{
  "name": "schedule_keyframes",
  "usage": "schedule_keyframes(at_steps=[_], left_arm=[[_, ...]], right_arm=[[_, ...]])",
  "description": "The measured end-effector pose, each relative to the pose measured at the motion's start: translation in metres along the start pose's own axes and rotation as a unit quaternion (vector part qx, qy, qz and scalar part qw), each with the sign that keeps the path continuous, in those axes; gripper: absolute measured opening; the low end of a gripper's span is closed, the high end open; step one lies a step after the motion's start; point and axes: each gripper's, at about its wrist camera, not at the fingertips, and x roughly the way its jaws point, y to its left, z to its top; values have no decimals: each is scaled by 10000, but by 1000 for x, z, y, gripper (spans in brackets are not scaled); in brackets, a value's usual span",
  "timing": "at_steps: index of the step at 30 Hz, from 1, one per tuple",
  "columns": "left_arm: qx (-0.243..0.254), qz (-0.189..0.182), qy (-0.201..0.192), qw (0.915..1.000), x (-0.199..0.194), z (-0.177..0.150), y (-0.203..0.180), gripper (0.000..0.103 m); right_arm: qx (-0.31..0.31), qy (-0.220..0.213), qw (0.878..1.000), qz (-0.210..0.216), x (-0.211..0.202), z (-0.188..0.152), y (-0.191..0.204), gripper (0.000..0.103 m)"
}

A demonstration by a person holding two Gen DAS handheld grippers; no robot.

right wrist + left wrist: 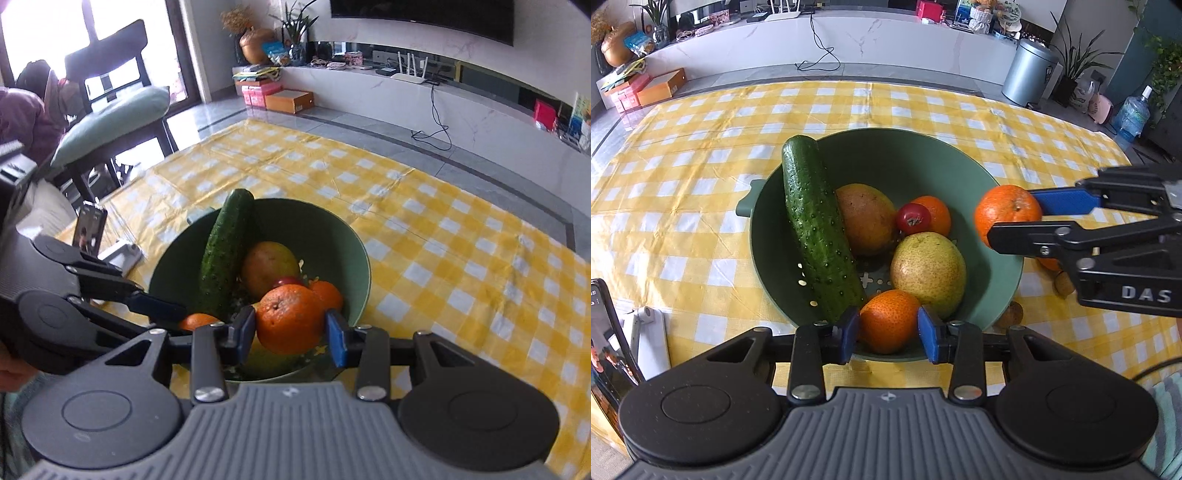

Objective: Organize fruits
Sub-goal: 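Lift the tangerine with the right tool and drop it into the colander, then move both open tools toward the loose small brown fruits on the cloth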

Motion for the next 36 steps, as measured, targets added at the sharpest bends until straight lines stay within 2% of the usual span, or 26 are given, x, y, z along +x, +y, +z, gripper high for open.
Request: schedule_keyframes(at_steps=[3,8,12,17,21,24,30,36], left_arm=[[6,-18,5,10000,0,1,0,44],[-29,-52,12,10000,1,1,2,45],[3,-33,0,10000,1,1,1,45],[2,-31,-1,10000,1,1,1,47],[54,20,-48,10000,0,0,-2,47],[146,14,-234,9996,-4,-3,-7,47],[392,-84,-998,9942,-32,-7,-29,47],[630,-411,-1522,9855,-51,-16,-59,49]], right_arm=[[-692,199,9973,-158,11,4,7,38],[-1671,574,9828,-544,27,6,17,38],[-1870,656,9785,-568,34,4,18,39],[-1786,582,9803,-604,31,4,19,40],[-1596,487,9844,-558,21,4,17,40],[-1268,332,9902,-479,7,3,12,41],[-299,-220,9986,-377,-39,-6,-3,51],[759,-734,9933,-463,-84,-36,-26,51]])
